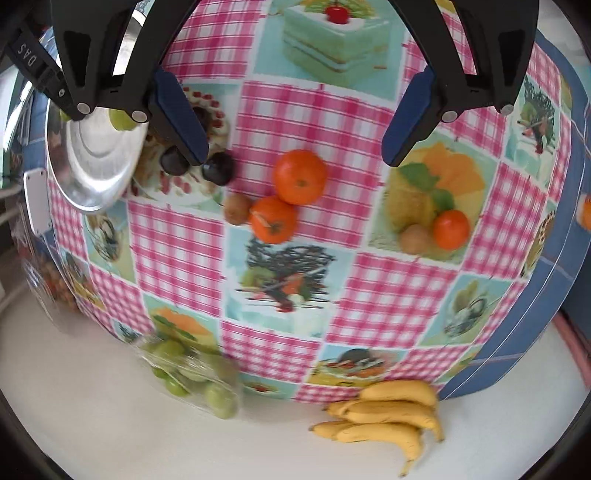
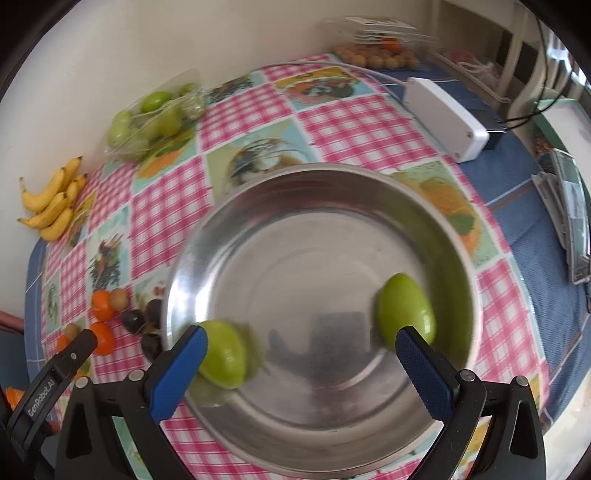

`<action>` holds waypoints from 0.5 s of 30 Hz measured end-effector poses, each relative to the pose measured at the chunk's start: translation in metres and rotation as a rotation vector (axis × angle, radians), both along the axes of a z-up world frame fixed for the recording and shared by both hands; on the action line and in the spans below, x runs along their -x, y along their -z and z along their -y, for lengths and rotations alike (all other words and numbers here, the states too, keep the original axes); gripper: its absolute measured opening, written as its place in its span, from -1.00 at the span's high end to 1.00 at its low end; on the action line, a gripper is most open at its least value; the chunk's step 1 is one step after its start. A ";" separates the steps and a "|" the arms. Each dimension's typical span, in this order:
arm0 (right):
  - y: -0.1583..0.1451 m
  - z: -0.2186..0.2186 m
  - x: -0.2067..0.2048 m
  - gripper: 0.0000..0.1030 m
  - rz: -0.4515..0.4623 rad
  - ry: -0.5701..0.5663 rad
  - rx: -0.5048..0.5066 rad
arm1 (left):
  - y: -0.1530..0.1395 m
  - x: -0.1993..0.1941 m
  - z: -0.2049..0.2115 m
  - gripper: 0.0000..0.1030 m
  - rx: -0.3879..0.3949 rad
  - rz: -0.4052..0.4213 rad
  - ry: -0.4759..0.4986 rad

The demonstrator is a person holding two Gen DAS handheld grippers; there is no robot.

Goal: Organize fruits
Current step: 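Move the left tool toward a tangerine while the right tool approaches a dark plum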

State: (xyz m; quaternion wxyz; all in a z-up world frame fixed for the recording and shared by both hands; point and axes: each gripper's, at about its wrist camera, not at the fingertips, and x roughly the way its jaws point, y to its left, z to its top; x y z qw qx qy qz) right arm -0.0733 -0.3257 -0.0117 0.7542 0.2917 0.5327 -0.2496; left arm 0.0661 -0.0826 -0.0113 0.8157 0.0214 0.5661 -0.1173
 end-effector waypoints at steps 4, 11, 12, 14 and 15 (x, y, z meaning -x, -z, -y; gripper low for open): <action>-0.003 -0.015 -0.008 -1.00 0.012 -0.054 -0.001 | -0.002 -0.009 -0.023 -0.84 -0.006 0.007 -0.067; -0.011 -0.050 -0.029 -1.00 0.045 -0.185 0.022 | 0.000 -0.017 -0.055 -0.84 -0.002 -0.008 -0.149; -0.012 -0.056 -0.032 -1.00 0.050 -0.208 0.026 | 0.000 -0.017 -0.058 -0.85 0.000 -0.010 -0.156; -0.013 -0.069 -0.040 -1.00 0.058 -0.249 0.029 | 0.002 -0.017 -0.065 -0.85 0.001 -0.015 -0.171; -0.014 -0.075 -0.043 -1.00 0.064 -0.266 0.029 | 0.002 -0.017 -0.068 -0.85 0.000 -0.015 -0.178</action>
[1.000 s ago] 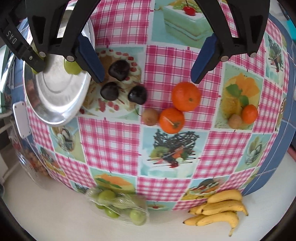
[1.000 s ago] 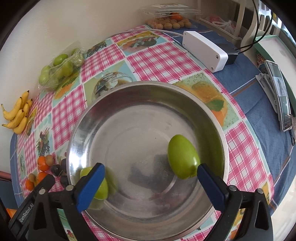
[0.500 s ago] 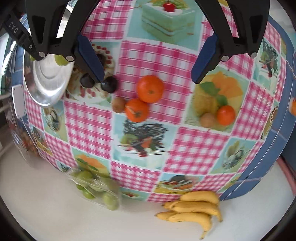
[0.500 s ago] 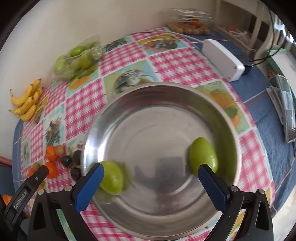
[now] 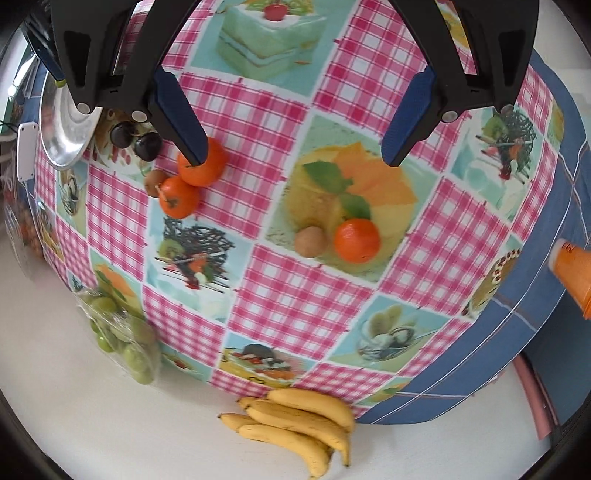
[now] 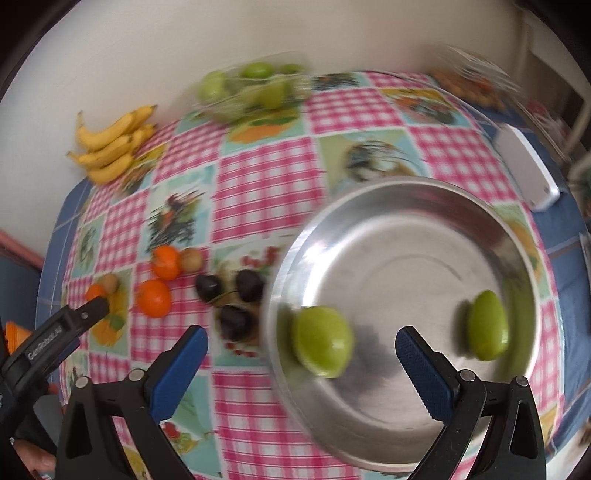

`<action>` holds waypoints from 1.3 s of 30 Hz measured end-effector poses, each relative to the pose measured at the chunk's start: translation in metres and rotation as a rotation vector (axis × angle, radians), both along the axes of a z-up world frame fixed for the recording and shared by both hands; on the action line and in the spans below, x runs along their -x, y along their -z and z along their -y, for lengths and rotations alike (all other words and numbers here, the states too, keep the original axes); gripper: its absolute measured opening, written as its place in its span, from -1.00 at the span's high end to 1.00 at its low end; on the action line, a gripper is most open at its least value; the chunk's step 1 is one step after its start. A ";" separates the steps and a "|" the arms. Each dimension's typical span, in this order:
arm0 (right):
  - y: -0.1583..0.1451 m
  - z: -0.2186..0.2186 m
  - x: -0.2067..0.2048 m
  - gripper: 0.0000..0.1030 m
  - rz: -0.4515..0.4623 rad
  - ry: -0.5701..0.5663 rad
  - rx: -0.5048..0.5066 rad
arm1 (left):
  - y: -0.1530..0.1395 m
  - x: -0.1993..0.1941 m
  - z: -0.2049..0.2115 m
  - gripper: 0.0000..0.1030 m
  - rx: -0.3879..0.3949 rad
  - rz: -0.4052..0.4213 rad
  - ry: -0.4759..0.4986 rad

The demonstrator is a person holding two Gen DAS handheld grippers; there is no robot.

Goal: Organize fruits
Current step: 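Move the left tool toward a tangerine while the right tool approaches a dark plum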

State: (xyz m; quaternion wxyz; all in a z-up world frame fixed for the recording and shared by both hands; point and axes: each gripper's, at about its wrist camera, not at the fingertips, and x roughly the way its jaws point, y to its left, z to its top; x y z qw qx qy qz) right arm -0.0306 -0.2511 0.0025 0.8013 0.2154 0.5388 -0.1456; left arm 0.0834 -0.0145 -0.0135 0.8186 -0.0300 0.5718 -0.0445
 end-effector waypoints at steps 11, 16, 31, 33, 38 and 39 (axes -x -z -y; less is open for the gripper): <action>-0.003 -0.045 -0.024 -1.00 0.090 -0.148 -0.044 | -0.001 -0.005 -0.028 -0.95 0.003 0.029 -0.082; -0.010 -0.043 -0.026 -1.00 0.163 -0.127 0.028 | -0.003 -0.007 -0.028 -0.95 0.002 0.050 -0.086; -0.008 -0.023 -0.038 -1.00 0.185 -0.095 0.005 | -0.006 -0.017 0.004 -0.95 0.052 0.095 0.057; -0.010 -0.023 -0.042 -1.00 0.188 -0.096 0.033 | -0.008 -0.017 0.010 -0.95 0.046 0.113 0.078; -0.011 -0.022 -0.052 -0.98 0.207 -0.123 0.042 | -0.016 -0.021 0.022 -0.95 0.034 0.165 0.110; -0.012 -0.021 -0.054 -0.94 0.219 -0.129 0.031 | -0.016 -0.021 0.022 -0.95 0.040 0.165 0.111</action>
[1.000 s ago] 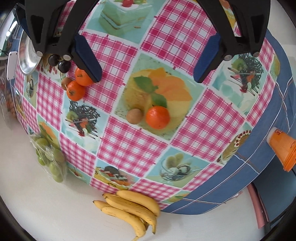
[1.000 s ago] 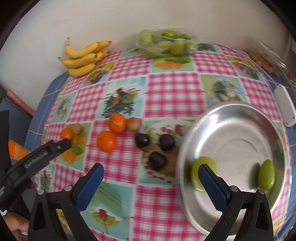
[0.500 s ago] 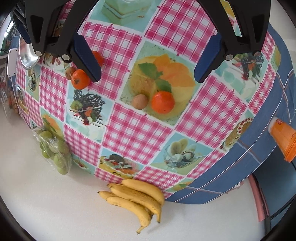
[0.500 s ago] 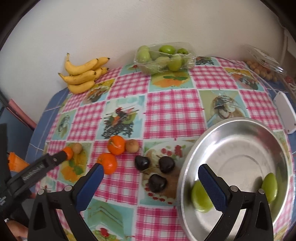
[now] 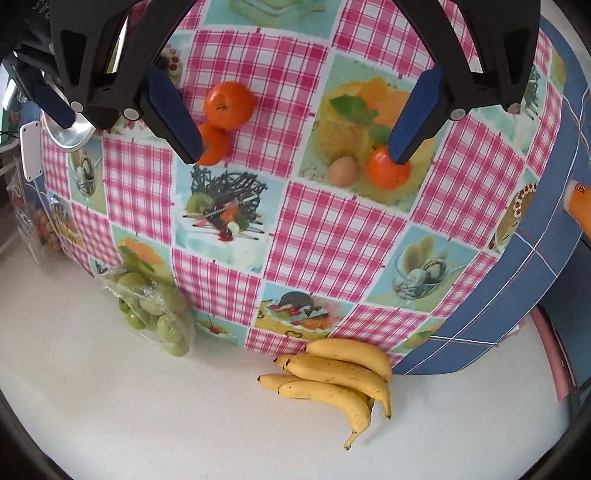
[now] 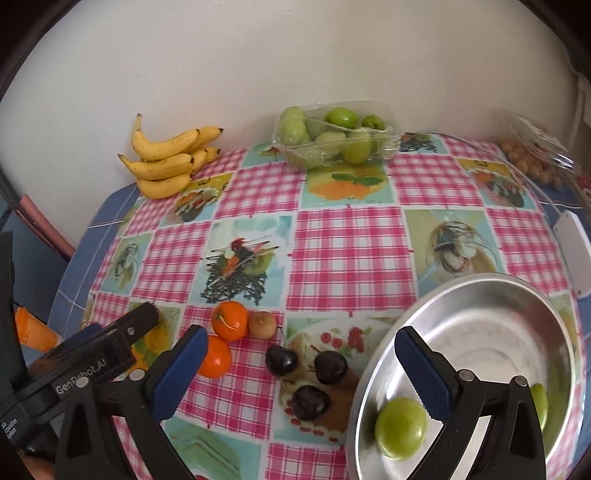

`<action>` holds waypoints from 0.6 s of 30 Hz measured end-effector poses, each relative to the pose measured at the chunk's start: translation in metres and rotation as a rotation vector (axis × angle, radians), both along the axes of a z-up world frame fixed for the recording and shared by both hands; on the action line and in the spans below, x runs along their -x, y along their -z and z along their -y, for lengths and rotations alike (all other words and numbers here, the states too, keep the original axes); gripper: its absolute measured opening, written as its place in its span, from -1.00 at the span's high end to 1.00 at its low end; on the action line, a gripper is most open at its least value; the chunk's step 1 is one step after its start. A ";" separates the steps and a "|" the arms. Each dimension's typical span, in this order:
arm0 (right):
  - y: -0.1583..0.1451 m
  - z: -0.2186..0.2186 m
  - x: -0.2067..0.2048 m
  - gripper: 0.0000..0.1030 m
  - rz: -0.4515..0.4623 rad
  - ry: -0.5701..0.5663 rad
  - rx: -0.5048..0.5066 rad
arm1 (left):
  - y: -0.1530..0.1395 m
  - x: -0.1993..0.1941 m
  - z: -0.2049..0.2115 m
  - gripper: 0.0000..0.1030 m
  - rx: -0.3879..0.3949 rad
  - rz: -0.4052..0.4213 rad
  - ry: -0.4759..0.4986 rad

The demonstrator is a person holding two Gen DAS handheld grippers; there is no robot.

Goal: Organize fruits
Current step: 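Move the left tool toward a tangerine while the right tool approaches a dark plum, then close the left tool on the tangerine while the right tool grasps the dark plum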

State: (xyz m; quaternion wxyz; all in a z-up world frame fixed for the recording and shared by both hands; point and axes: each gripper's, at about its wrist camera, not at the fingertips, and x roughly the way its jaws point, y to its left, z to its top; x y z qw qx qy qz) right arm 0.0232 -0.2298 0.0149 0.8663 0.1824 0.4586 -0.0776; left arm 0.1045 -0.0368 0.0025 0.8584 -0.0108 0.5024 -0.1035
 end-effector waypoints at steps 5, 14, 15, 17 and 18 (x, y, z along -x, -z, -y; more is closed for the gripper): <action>-0.002 -0.002 -0.008 -0.74 -0.016 -0.024 0.061 | 0.010 -0.006 -0.001 -0.95 0.032 -0.073 -0.008; 0.017 -0.004 -0.014 0.13 -0.132 -0.090 0.169 | 0.023 -0.007 0.010 -0.33 0.097 -0.166 0.044; 0.021 -0.004 -0.015 0.22 -0.148 -0.095 0.172 | 0.025 -0.007 0.014 -0.28 0.097 -0.177 0.058; 0.025 -0.005 -0.015 0.26 -0.168 -0.097 0.175 | 0.030 -0.006 0.020 -0.21 0.097 -0.199 0.077; 0.027 -0.004 -0.014 0.28 -0.176 -0.096 0.177 | 0.032 -0.006 0.022 -0.19 0.099 -0.208 0.082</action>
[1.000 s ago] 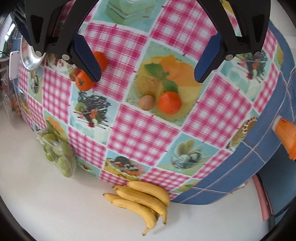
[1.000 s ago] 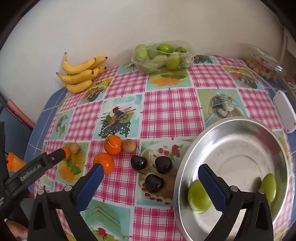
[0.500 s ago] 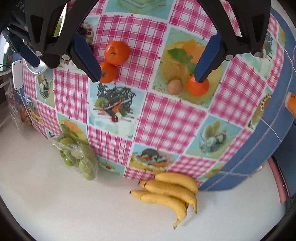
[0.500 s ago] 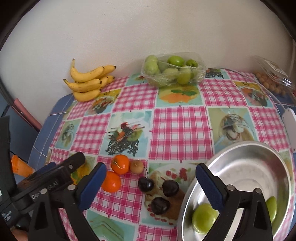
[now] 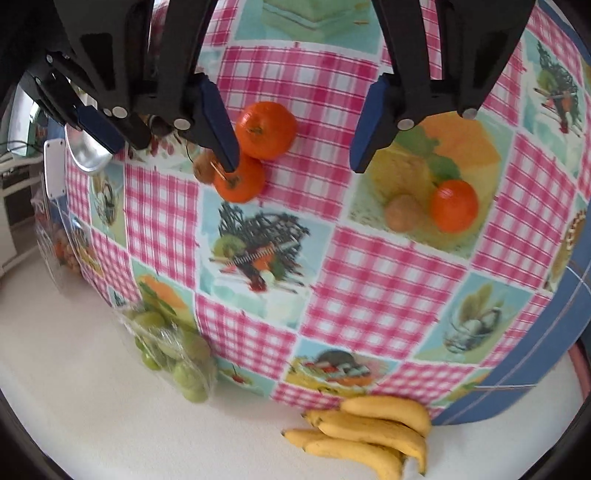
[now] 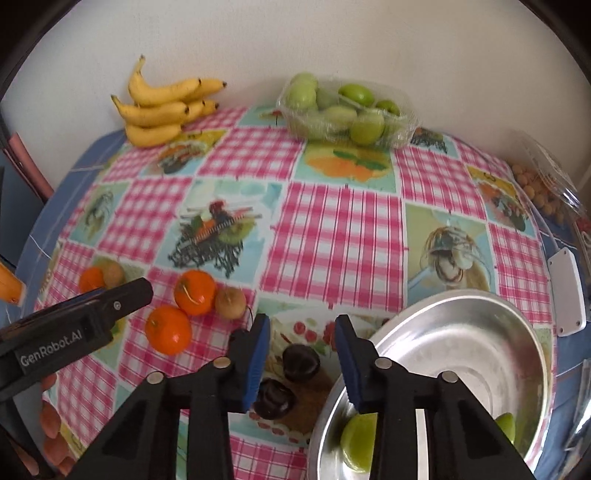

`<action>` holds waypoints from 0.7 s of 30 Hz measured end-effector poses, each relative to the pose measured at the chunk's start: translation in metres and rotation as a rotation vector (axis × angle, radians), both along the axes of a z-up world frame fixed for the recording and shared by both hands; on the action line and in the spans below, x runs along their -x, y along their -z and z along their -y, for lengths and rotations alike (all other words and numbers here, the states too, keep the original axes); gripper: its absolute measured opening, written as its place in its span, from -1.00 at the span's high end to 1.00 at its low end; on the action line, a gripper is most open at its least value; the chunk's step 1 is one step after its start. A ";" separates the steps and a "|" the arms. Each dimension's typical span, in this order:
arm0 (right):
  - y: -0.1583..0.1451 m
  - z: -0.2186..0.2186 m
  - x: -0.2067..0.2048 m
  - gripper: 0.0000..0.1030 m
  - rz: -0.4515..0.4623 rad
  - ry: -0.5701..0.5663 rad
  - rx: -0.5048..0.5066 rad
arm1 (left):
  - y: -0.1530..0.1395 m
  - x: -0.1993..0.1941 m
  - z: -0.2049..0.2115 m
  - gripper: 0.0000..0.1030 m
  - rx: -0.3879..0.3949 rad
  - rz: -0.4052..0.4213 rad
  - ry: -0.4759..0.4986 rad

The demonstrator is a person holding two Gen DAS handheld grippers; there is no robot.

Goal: Organize fruits
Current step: 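Close the left tool on the tangerine while the right tool grasps the dark plum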

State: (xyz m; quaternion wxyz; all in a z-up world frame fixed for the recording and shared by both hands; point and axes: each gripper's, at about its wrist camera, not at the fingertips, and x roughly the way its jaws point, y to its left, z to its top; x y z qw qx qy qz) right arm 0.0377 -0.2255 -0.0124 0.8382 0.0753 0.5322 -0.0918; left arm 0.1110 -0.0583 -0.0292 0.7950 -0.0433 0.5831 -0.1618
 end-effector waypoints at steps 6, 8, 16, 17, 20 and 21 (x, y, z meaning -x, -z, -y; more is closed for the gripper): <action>0.007 0.000 0.000 0.37 -0.036 0.004 0.018 | 0.011 0.003 0.010 -0.01 0.009 -0.050 0.032; 0.010 0.000 -0.001 0.37 -0.051 -0.003 0.020 | 0.012 0.003 0.013 0.15 0.015 -0.057 0.042; 0.021 -0.005 -0.005 0.44 -0.093 -0.023 0.026 | 0.014 0.004 0.018 0.19 0.001 -0.065 0.067; 0.021 -0.006 -0.005 0.44 -0.095 -0.025 0.029 | 0.014 0.003 0.018 0.19 0.002 -0.066 0.066; 0.021 -0.007 -0.006 0.44 -0.096 -0.028 0.028 | 0.015 0.002 0.017 0.19 0.012 -0.073 0.059; 0.021 -0.006 -0.006 0.44 -0.096 -0.027 0.025 | 0.015 0.001 0.016 0.19 0.017 -0.078 0.055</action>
